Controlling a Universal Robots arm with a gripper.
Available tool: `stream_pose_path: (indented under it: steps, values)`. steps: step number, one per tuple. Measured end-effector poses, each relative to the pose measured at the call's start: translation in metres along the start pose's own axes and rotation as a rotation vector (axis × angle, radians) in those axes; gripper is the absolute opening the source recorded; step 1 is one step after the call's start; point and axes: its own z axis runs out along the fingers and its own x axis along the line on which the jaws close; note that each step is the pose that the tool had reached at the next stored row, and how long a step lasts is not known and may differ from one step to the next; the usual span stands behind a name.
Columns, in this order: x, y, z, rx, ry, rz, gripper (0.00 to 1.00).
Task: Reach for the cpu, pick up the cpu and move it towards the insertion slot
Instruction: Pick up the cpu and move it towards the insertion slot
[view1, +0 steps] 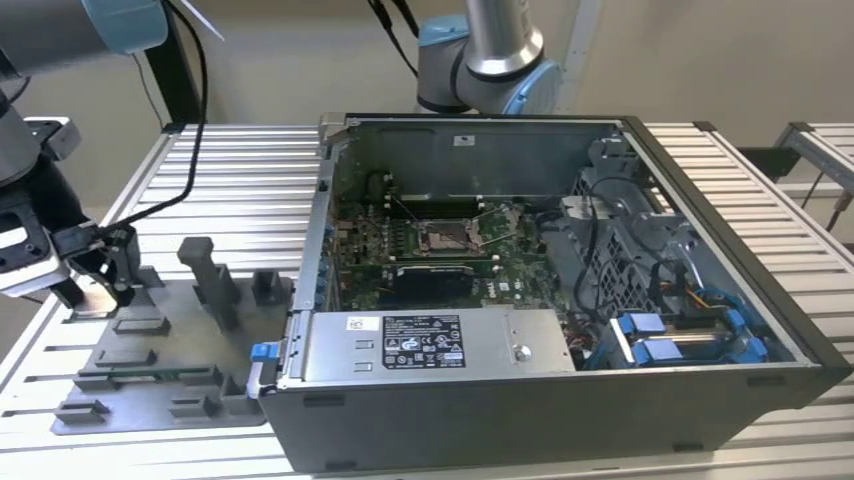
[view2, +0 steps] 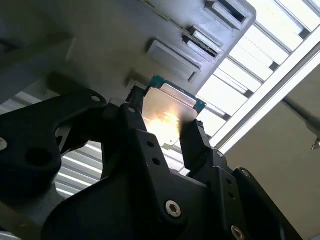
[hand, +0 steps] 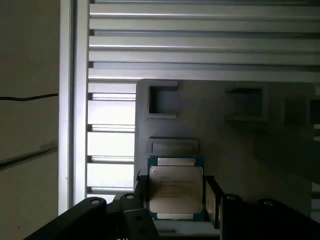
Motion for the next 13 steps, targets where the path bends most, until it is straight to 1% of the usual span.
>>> stream_pose_path:
  steps: [5, 13]
  values:
    - [0.0000, 0.0002, -0.0048, 0.0000, -0.0001, 0.000, 0.00]
    - [0.0000, 0.0005, -0.0108, 0.0000, -0.0001, 0.000, 0.00]
